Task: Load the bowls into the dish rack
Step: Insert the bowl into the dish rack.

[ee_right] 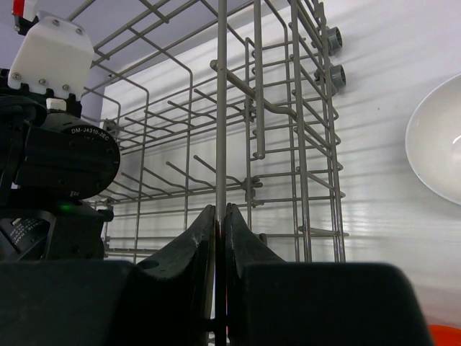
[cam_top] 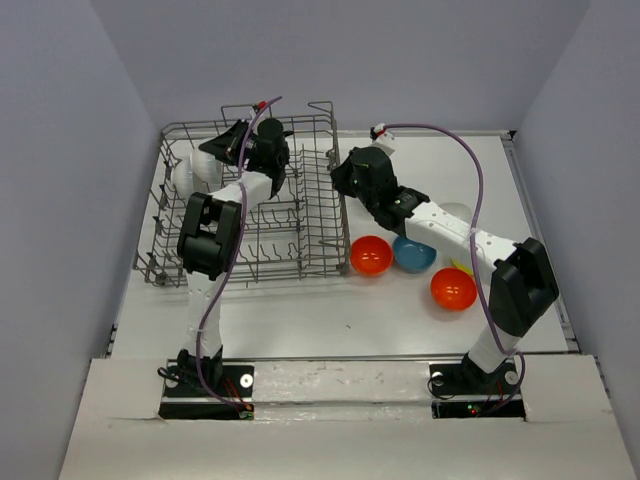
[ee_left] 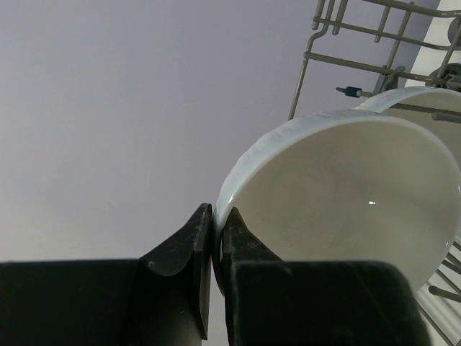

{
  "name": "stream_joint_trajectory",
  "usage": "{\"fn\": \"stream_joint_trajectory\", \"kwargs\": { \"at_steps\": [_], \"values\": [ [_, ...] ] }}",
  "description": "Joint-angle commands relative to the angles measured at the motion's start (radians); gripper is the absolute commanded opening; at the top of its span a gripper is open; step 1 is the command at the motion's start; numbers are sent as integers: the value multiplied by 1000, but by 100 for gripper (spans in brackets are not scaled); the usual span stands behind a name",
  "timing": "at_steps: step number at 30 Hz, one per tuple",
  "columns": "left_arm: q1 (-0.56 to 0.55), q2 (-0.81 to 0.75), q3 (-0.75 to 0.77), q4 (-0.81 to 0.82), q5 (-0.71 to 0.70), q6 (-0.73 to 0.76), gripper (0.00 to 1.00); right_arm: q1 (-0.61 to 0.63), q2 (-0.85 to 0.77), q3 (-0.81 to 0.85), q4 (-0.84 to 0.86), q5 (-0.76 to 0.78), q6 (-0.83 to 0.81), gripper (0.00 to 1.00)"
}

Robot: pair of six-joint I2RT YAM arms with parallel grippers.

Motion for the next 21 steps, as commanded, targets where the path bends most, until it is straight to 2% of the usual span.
{"fn": "stream_joint_trajectory", "kwargs": {
  "at_steps": [1, 11, 21],
  "values": [
    [-2, -8, 70, 10, -21, -12, 0, 19, 54, -52, -44, -18, -25, 1],
    [-3, 22, 124, -114, -21, -71, 0, 19, 59, -39, -59, -30, -31, 1],
    [-2, 46, 138, -159, -27, -93, 0, 19, 73, -42, -65, -30, -45, 1]
  ]
}}
